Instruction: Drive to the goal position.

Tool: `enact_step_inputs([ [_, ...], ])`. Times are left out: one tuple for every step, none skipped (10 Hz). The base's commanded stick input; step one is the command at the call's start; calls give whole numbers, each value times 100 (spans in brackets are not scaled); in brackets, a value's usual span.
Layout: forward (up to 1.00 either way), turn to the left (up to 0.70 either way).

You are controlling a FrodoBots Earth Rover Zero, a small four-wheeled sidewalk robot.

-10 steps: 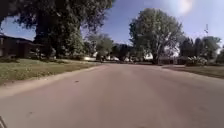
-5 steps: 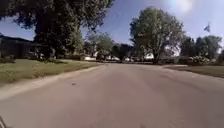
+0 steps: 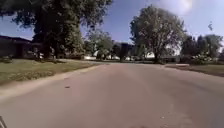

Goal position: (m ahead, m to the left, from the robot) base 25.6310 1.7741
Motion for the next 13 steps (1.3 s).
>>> enact_step_inputs([
  [70,0],
  [70,0],
  [70,0],
  [70,0],
  [70,0],
  [70,0],
  [54,0],
  [0,0],
  [0,0],
  [0,0],
  [0,0],
  [0,0],
  [0,0],
])
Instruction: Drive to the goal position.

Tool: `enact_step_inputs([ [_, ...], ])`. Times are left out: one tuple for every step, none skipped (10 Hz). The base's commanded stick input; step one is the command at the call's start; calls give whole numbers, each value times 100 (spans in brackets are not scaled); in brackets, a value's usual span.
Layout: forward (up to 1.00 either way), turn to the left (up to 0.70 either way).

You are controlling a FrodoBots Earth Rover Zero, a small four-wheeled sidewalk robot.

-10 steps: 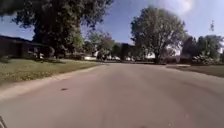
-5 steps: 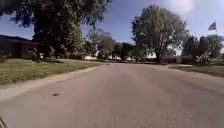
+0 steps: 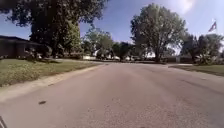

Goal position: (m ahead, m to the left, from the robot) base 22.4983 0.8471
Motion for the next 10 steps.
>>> enact_step_inputs([
  [0,0],
  [0,0],
  [0,0],
  [36,0],
  [70,0],
  [70,0],
  [70,0],
  [70,0],
  [70,0],
  [70,0],
])
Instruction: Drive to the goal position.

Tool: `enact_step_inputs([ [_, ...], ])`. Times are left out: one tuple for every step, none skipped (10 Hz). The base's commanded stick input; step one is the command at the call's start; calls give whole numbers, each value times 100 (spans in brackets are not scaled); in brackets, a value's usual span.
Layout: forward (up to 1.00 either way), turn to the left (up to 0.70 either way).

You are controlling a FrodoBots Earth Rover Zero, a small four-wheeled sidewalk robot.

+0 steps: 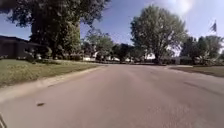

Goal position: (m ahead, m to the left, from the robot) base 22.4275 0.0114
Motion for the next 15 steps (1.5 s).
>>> enact_step_inputs([
  [70,0],
  [70,0],
  [70,0],
  [70,0],
  [70,0],
  [70,0],
  [70,0],
  [70,0],
  [70,-8],
  [70,-26],
  [70,-35],
  [70,-35],
  [70,-35],
  [70,-1],
  [70,0],
])
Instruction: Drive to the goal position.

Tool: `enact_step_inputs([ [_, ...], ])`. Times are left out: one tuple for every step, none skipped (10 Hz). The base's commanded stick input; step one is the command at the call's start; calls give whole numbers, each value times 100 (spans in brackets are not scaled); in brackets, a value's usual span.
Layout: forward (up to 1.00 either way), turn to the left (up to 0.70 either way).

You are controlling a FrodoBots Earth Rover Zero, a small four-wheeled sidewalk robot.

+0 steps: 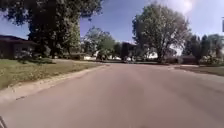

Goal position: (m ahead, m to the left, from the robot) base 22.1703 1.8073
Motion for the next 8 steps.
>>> enact_step_inputs([
  [70,0],
  [70,0],
  [70,0],
  [70,0],
  [70,0],
  [70,0],
  [70,0],
  [70,0],
])
